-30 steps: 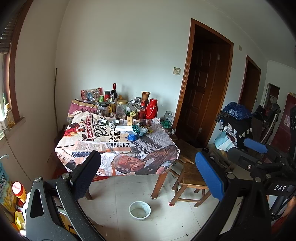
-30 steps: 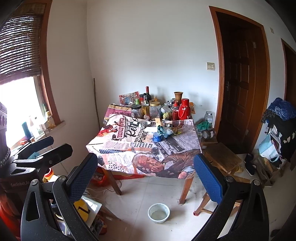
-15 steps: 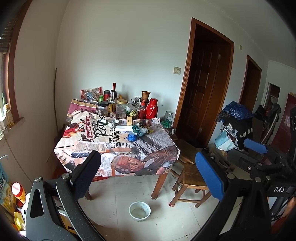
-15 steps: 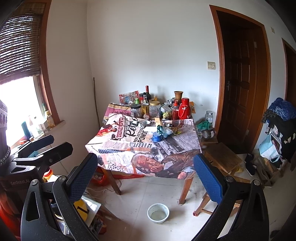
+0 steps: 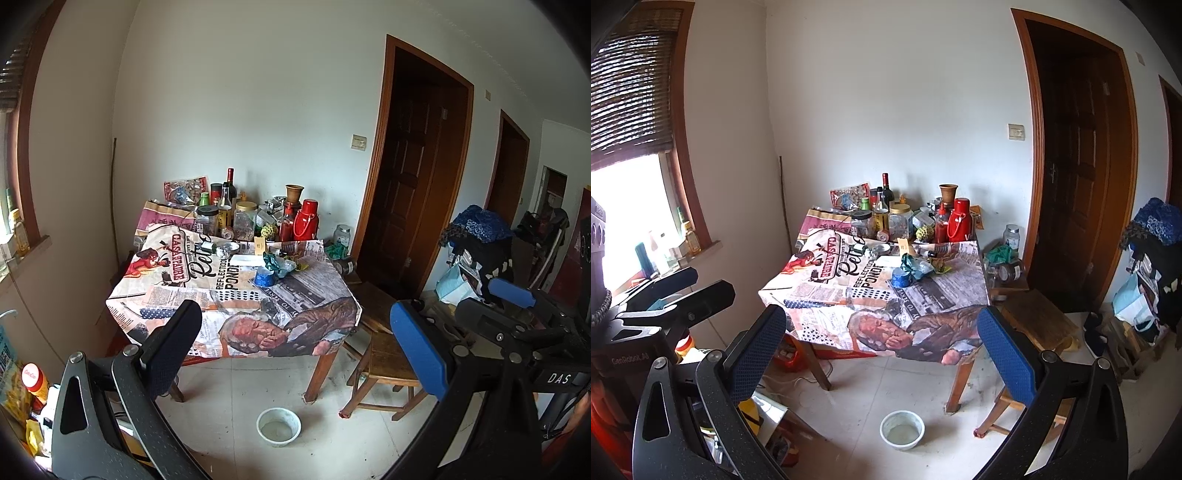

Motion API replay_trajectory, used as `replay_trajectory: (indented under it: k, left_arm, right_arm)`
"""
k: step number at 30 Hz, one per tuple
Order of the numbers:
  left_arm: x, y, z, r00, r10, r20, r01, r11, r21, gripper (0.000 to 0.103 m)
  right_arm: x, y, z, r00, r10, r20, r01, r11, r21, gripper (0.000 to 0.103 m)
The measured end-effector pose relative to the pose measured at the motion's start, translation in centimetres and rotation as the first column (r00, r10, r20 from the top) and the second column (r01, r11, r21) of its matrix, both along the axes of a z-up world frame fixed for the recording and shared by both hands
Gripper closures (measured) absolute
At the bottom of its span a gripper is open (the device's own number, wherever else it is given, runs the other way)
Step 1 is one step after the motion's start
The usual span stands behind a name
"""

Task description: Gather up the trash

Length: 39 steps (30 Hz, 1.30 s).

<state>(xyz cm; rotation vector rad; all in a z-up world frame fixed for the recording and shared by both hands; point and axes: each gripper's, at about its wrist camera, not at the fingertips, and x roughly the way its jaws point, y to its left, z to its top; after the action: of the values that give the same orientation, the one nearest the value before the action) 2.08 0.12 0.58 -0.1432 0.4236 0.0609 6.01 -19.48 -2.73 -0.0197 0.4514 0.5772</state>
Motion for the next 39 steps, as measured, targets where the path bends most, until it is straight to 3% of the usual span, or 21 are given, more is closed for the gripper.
replay_trajectory:
  k: [10, 18, 30, 39]
  left_arm:
    - [2.9, -1.7, 0.5, 0.998, 0.058, 0.025, -0.058, 0.998, 0.009, 0.0]
    - [7.3, -0.1, 0.9, 0.996, 0.084, 0.024, -0.084, 0.996, 0.002, 0.0]
    - [19.8, 7.4, -0.3, 0.997, 0.067, 0.024, -0.067, 0.998, -0.015, 0.0]
    - [30.3, 14.0, -1.2, 0.998, -0.028, -0.062, 0.027, 1.0, -0.011, 0.0]
  right_arm:
    - [3.3, -1.9, 0.7, 1.0, 0.011, 0.006, -0.011, 1.0, 0.003, 0.0]
    - [8.1, -1.9, 0.3, 0.999, -0.036, -0.036, 0.037, 0.999, 0.023, 0.0]
    - [17.0, 3.5, 0.1, 0.99, -0.134, -0.037, 0.134, 0.991, -0.01, 0.0]
    - [24.3, 8.4, -0.2, 0.97, -0.221, -0.096, 0.22, 0.975, -0.022, 0.0]
